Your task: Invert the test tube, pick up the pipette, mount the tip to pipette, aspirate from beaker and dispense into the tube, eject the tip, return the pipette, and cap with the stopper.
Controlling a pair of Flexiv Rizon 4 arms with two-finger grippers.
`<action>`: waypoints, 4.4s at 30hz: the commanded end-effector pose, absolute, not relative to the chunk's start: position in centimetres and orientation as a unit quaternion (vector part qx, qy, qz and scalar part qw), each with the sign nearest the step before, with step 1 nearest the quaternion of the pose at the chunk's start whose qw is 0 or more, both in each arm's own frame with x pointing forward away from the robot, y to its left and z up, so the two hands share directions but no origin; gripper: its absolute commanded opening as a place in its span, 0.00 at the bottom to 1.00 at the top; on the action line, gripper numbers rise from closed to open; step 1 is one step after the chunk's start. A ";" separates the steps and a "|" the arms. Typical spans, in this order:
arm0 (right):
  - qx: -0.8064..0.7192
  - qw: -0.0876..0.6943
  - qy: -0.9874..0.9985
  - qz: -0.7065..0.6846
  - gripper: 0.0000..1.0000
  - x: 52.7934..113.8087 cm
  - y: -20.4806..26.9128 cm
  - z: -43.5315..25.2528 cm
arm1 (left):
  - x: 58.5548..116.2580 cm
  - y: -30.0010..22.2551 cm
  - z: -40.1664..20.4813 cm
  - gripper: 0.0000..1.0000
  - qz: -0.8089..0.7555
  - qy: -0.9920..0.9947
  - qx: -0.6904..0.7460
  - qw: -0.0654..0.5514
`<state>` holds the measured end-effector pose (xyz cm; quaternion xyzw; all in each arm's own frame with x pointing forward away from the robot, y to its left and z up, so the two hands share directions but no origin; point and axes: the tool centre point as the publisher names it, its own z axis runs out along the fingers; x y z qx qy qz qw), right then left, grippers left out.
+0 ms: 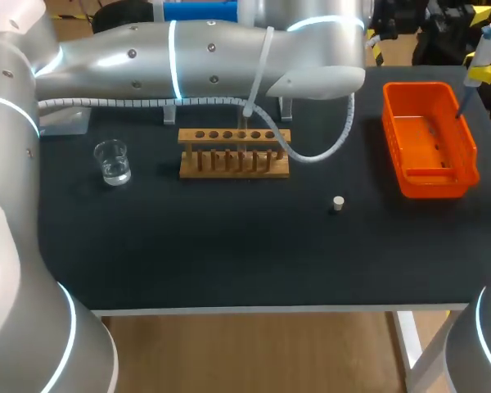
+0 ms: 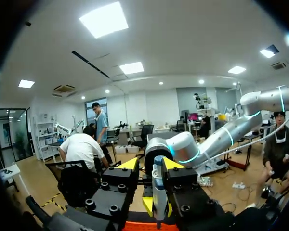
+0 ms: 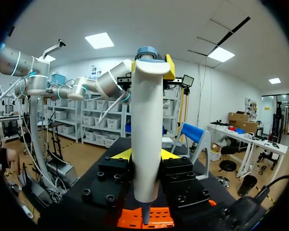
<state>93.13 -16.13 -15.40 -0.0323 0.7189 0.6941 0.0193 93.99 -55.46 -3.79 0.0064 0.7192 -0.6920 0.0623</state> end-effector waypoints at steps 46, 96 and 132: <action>-0.031 0.020 0.720 0.693 0.00 93.0 -16.1 -15.3 | 90.5 -30.7 -10.1 1.00 -0.667 0.743 -0.022 0.037; -0.031 0.020 0.720 0.693 0.00 93.0 -16.1 -15.3 | 87.8 -19.2 -16.0 1.00 -0.681 0.723 -0.092 0.069; -0.036 0.018 0.722 0.690 0.00 92.2 -15.1 -15.3 | 87.8 -19.2 -16.0 1.00 -0.681 0.723 -0.092 0.069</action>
